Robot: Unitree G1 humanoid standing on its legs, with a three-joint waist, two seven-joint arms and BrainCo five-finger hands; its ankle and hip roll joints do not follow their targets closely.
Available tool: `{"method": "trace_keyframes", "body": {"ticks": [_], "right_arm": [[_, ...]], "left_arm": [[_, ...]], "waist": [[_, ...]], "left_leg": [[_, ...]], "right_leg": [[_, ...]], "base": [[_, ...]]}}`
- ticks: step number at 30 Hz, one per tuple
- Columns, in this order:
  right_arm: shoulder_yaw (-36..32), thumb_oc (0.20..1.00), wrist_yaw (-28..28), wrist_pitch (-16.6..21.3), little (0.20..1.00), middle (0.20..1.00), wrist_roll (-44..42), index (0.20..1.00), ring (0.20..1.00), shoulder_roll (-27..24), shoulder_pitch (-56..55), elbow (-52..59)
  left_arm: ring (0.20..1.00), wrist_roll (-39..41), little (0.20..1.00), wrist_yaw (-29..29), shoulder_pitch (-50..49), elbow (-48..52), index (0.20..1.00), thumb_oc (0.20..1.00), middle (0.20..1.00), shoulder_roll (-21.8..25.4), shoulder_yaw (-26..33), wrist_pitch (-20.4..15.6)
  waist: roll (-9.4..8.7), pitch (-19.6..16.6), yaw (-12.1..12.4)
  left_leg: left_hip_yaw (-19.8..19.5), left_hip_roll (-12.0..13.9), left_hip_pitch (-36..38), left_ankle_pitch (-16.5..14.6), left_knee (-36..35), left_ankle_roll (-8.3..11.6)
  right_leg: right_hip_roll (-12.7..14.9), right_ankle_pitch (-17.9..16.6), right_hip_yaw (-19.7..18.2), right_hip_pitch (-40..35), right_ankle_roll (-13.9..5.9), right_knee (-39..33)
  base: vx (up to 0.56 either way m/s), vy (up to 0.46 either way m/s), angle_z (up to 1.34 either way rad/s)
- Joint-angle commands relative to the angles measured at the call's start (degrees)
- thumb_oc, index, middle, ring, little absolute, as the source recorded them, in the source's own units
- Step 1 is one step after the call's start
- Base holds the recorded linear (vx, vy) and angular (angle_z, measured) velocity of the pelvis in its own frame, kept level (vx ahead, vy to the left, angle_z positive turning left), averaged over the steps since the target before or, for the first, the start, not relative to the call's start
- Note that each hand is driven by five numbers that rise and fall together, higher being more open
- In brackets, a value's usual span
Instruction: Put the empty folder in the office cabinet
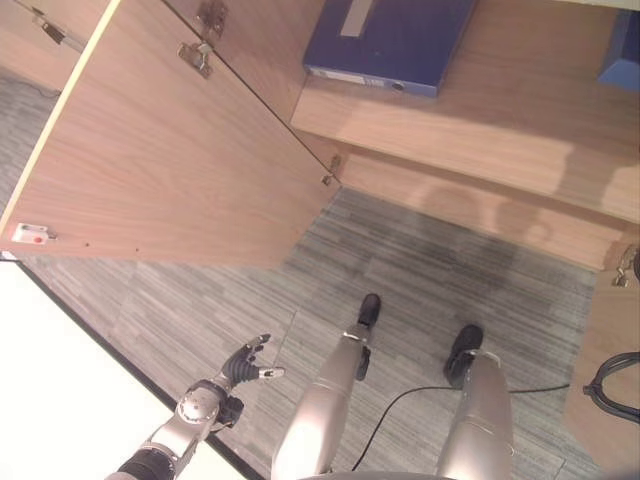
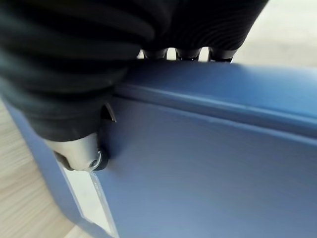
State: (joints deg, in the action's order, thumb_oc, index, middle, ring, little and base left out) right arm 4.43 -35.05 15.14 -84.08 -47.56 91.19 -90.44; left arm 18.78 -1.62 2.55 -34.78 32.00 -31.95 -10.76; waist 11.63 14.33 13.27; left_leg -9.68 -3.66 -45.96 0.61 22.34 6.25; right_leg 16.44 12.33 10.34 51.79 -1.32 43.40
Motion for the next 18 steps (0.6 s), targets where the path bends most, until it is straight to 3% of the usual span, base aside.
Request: {"method": "trace_keyframes", "body": {"ticks": [1, 10, 18], "right_arm": [[3.84, 0.200, 0.68, -0.12, 0.200, 0.200, 4.47, 0.200, 0.200, -6.34, 3.34, 2.89], [4.98, 0.200, -2.37, -2.43, 0.200, 0.200, 8.73, 0.200, 0.200, -6.31, 2.43, 0.60], [3.43, 0.200, -3.68, -2.00, 0.200, 0.200, 8.47, 0.200, 0.200, -4.88, -0.39, 0.65]], "left_arm": [[1.000, -0.82, 1.000, 0.29, 1.06, -2.43, 1.000, 1.000, 1.000, 2.79, -0.07, 0.15], [1.000, 0.03, 1.000, 1.54, 0.89, -2.74, 1.000, 1.000, 1.000, 1.03, -0.45, 0.27], [1.000, 0.36, 1.000, 2.10, 0.72, -2.29, 1.000, 1.000, 1.000, 0.11, -1.45, 0.03]], "waist": [[1.00, -0.02, 1.34], [1.06, 0.55, 1.15], [1.68, 1.29, 1.25]], "left_leg": [[1.67, 2.43, 2.49, -5.87, -1.72, 0.27], [1.30, 2.55, 3.37, -4.40, -4.46, 0.35], [1.18, 2.30, 4.14, -3.46, -6.50, 0.28]], "right_leg": [[-1.55, 8.21, -2.99, -8.02, -6.40, -0.53], [-1.40, 7.86, -1.98, -9.04, -6.41, -1.92], [-1.18, 7.64, -1.53, -9.33, -6.66, -2.30]], "base": [[0.00, 0.000, 0.00], [0.00, -0.006, 0.01], [0.01, -0.012, 0.05]]}}
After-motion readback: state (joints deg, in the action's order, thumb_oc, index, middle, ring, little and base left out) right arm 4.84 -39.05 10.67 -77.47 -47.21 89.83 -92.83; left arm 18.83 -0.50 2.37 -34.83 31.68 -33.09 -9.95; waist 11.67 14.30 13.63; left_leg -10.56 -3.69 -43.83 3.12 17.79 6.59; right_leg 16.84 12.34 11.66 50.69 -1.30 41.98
